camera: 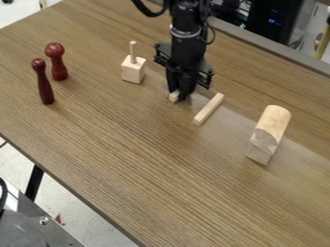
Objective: Stack the sticks on top of the other sticks
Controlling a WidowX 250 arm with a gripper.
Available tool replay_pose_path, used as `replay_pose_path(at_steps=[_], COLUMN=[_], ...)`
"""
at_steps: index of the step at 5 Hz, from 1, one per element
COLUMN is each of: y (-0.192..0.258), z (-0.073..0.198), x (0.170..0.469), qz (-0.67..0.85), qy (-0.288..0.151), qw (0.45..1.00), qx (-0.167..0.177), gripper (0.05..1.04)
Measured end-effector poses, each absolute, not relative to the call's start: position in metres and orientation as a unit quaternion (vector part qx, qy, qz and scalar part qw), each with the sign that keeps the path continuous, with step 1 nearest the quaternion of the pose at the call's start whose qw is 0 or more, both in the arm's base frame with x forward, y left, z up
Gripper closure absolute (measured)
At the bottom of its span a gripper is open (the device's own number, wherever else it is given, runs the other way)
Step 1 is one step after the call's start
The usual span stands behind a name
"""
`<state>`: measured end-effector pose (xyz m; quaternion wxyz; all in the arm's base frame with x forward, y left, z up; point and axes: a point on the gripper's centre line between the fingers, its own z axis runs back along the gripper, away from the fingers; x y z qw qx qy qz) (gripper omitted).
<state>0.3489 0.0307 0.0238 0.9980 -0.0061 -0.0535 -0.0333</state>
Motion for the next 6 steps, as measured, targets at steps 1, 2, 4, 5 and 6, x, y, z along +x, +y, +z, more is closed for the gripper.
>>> replay_pose_path(at_steps=[1, 2, 4, 5, 6], y=[0.028, 0.023, 0.018, 0.012, 0.004], z=[0.025, 0.043, 0.046, 0.046, 0.044], x=[0.344, 0.336, 0.322, 0.322, 0.322], qz=[-0.021, -0.007, -0.004, -0.011, -0.009], qy=[-0.040, -0.047, -0.038, -0.035, -0.031], qw=[0.999, 0.998, 0.998, 0.999, 0.999], qx=[-0.020, -0.035, -0.039, -0.034, -0.021], gripper=[0.941, 0.942, 0.942, 0.942, 0.942])
